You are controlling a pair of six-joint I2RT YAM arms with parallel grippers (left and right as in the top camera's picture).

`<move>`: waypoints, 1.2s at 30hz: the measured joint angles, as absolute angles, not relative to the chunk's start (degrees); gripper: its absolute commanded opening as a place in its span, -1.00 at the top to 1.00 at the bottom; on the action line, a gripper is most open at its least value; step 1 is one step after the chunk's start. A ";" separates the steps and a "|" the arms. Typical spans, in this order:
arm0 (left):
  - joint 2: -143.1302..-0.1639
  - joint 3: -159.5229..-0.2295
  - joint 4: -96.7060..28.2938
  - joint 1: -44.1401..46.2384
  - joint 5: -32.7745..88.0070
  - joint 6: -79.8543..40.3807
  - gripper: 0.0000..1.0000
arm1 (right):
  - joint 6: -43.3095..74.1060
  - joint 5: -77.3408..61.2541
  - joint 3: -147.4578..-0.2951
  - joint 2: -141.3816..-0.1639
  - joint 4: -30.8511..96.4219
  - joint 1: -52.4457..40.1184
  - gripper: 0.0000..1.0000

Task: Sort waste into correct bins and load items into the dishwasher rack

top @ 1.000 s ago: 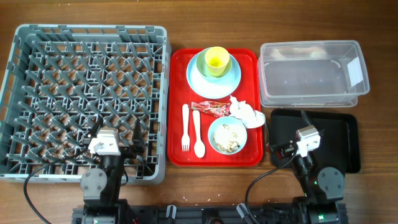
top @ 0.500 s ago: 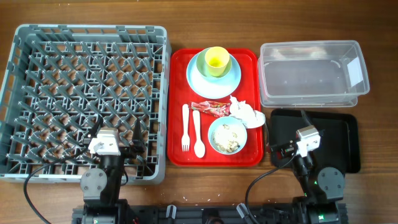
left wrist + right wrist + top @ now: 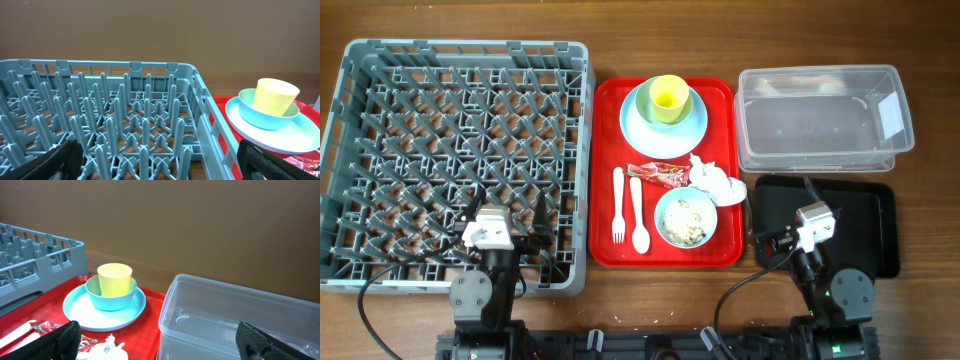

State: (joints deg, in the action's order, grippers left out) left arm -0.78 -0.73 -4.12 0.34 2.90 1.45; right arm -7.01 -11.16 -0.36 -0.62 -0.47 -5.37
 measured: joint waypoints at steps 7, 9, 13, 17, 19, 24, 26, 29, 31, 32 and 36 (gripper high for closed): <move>-0.78 -0.73 -4.12 0.34 2.90 1.45 -1.00 | -7.01 -11.16 -0.36 -0.62 -0.47 -5.37 -1.00; -0.78 -0.73 -4.12 0.34 2.90 1.45 -1.00 | -7.01 -11.16 -0.36 -0.62 -0.47 -5.37 -1.00; -0.78 -0.73 -4.12 0.34 2.90 1.43 -1.00 | -7.01 -11.16 -0.36 -0.62 -0.47 -5.37 -0.99; -0.78 -0.73 -4.12 0.34 2.90 1.45 -1.00 | -7.01 -11.16 -0.36 -0.62 -0.47 -5.37 -0.99; -0.78 -0.73 -4.12 0.34 2.90 1.45 -1.00 | -7.01 -11.16 -0.36 -0.62 -0.47 -5.37 -1.00; -0.78 -0.73 -4.12 0.34 2.90 1.45 -1.00 | -7.01 -11.16 -0.36 -0.62 -0.45 -5.37 -0.99; -0.78 -0.73 -4.12 0.34 2.90 1.45 -1.00 | -7.01 -11.16 -0.36 -0.62 -0.47 -5.37 -1.00; -0.78 -0.73 -3.97 0.34 2.90 1.45 -1.00 | -7.01 -11.16 -0.36 -0.62 -0.47 -5.37 -0.99; -0.78 -0.69 -3.64 0.34 2.48 1.52 -1.00 | -7.01 -11.16 -0.36 -0.62 -0.47 -5.37 -1.00; -0.80 -0.62 -2.35 0.34 2.46 1.43 -1.00 | -7.01 -11.16 -0.36 -0.62 -0.47 -5.37 -1.00; -0.82 -1.85 -1.34 0.34 5.80 0.49 -1.00 | -7.01 -11.16 -0.36 -0.62 -0.47 -5.37 -0.99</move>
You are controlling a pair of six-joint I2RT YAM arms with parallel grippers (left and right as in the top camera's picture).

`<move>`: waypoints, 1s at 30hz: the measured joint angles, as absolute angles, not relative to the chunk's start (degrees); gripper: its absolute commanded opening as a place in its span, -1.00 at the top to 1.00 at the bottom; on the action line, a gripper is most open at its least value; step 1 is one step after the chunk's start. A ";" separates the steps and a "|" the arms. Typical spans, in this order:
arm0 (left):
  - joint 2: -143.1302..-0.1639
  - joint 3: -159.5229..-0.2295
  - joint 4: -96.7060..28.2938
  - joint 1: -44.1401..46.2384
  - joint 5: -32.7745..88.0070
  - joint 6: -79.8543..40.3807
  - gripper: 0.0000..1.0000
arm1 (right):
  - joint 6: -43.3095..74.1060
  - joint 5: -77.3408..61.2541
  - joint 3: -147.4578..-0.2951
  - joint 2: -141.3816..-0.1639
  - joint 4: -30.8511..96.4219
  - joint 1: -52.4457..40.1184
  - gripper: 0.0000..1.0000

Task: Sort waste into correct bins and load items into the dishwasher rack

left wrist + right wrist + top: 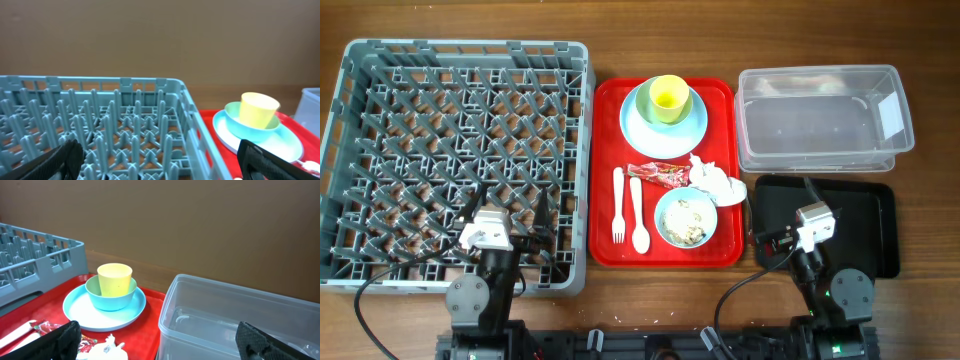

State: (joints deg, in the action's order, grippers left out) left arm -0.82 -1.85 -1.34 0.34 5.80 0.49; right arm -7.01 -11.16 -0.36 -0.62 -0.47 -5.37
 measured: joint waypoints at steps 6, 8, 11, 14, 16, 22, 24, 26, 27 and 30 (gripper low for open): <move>-7.05 -25.30 -22.26 0.34 7.92 -0.30 -1.00 | -7.01 -11.16 -0.36 -0.62 -0.45 -5.37 -1.00; -12.86 -36.42 -31.33 0.34 10.20 -0.36 -1.00 | -7.03 -11.16 -0.36 -0.62 -0.45 -5.37 -0.99; -31.53 -59.81 -53.19 0.34 15.51 -0.36 -1.00 | -7.03 -11.20 -0.36 -0.67 -0.49 -5.37 -1.00; -51.51 -80.34 -67.68 0.34 23.42 -0.36 -1.00 | -7.03 -11.16 -0.36 -0.69 -0.60 -5.37 -1.00; -61.28 -89.47 -71.61 0.38 31.35 -0.36 -1.00 | -7.03 -11.16 -0.36 -0.67 -0.58 -5.37 -0.99; -79.33 -99.20 -77.17 1.23 46.26 -3.22 0.76 | -7.03 -11.18 -0.36 -0.67 -0.62 -5.37 -1.00; -83.05 -99.26 -80.49 3.14 46.74 -4.40 0.89 | -7.03 -11.16 -0.36 -0.67 -0.62 -5.37 -1.00; -85.62 -99.18 -81.45 5.76 44.05 -6.22 0.69 | -7.03 -11.16 -0.36 -0.67 -0.64 -5.37 -1.00; -86.50 -98.89 -81.38 7.42 41.58 -7.57 0.67 | -7.03 -11.16 -0.36 -0.67 -0.62 -5.37 -1.00; -88.12 -97.08 -80.14 14.74 28.99 -15.64 0.67 | -7.03 -11.16 -0.36 -0.67 -0.64 -5.37 -1.00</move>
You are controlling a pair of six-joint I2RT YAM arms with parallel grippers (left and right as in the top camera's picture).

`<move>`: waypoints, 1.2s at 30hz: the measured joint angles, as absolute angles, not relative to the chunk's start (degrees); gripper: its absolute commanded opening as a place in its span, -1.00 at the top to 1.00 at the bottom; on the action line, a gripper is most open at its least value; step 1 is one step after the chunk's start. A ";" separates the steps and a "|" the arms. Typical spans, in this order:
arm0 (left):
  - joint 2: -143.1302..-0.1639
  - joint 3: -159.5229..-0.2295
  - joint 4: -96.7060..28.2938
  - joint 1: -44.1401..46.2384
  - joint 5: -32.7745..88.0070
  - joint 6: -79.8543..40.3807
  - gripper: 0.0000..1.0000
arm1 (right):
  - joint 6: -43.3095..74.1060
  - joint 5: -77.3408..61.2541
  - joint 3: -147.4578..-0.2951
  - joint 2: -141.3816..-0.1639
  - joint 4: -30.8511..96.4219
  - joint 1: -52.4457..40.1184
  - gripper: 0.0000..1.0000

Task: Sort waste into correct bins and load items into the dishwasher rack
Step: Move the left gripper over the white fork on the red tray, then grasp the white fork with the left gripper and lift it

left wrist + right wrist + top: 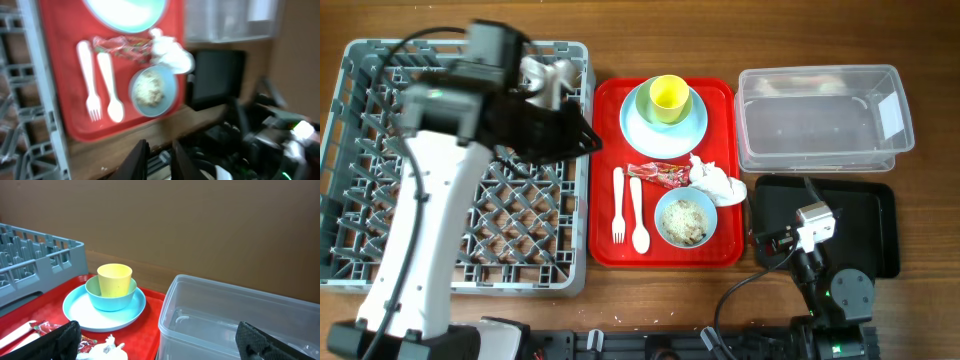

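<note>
A red tray holds a yellow cup in a green bowl on a blue plate, a white fork and spoon, a red wrapper, a crumpled napkin and a blue bowl of food scraps. My left gripper hangs high over the grey rack's right edge. In its wrist view the fingers stand close together with nothing between them, above the tray's near side. My right gripper rests open by the black tray.
A clear plastic bin stands at the back right, behind the black tray. The left arm stretches across the rack from the front left. Cables trail at the table's front edge.
My left arm has risen from its rest at the rack's front and now reaches over the rack's right side; its gripper has gone from wide open to shut. The right arm has not moved.
Both arms rested low at the front with open grippers. A moment later the left wrist view had shifted slightly to the left. Now the left gripper is high, shut and looking down on the tray. Nothing on the tray has moved.
</note>
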State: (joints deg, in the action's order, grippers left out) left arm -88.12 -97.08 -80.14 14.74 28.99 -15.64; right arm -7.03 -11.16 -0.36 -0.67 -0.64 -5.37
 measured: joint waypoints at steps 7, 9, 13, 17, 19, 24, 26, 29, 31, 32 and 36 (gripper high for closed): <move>-90.48 -87.26 -67.66 29.30 7.35 -31.07 0.65 | -7.03 -11.16 -0.36 -0.67 -0.62 -5.37 -1.00; -91.44 -82.17 -62.22 31.42 4.93 -33.89 0.59 | -7.03 -11.18 -0.36 -0.67 -0.64 -5.37 -0.99; -94.54 -74.15 -57.93 34.81 1.91 -36.45 0.48 | -7.03 -11.16 -0.36 -0.67 -0.62 -5.37 -0.99; -96.38 -69.73 -55.27 37.39 -1.63 -36.84 0.45 | -7.18 -11.18 -0.36 -0.67 -0.62 -5.37 -1.00; -96.57 -67.83 -53.19 37.56 -2.72 -37.04 0.47 | -7.18 -11.16 -0.36 -0.67 -0.62 -5.37 -1.00; -96.68 -62.89 -47.24 37.56 -4.47 -37.23 0.57 | -7.18 -11.18 -0.36 -0.67 -0.62 -5.37 -0.99; -96.75 -59.86 -42.92 37.56 -4.69 -37.23 0.57 | -7.18 -11.18 -0.36 -0.67 -0.64 -5.37 -0.99; -96.82 -56.31 -38.41 37.56 -4.78 -37.23 0.57 | -7.20 -11.16 -0.36 -0.67 -0.64 -5.37 -1.00; -96.86 -54.57 -35.99 37.56 -4.89 -37.10 0.57 | -7.20 -11.16 -0.36 -0.67 -0.64 -5.37 -0.99; -96.86 -53.91 -34.87 37.54 -4.89 -36.73 0.57 | -7.18 -11.18 -0.36 -0.67 -0.62 -5.37 -0.99; -96.86 -52.21 -31.88 37.56 -4.91 -35.88 0.59 | -7.20 -11.16 -0.36 -0.67 -0.62 -5.37 -1.00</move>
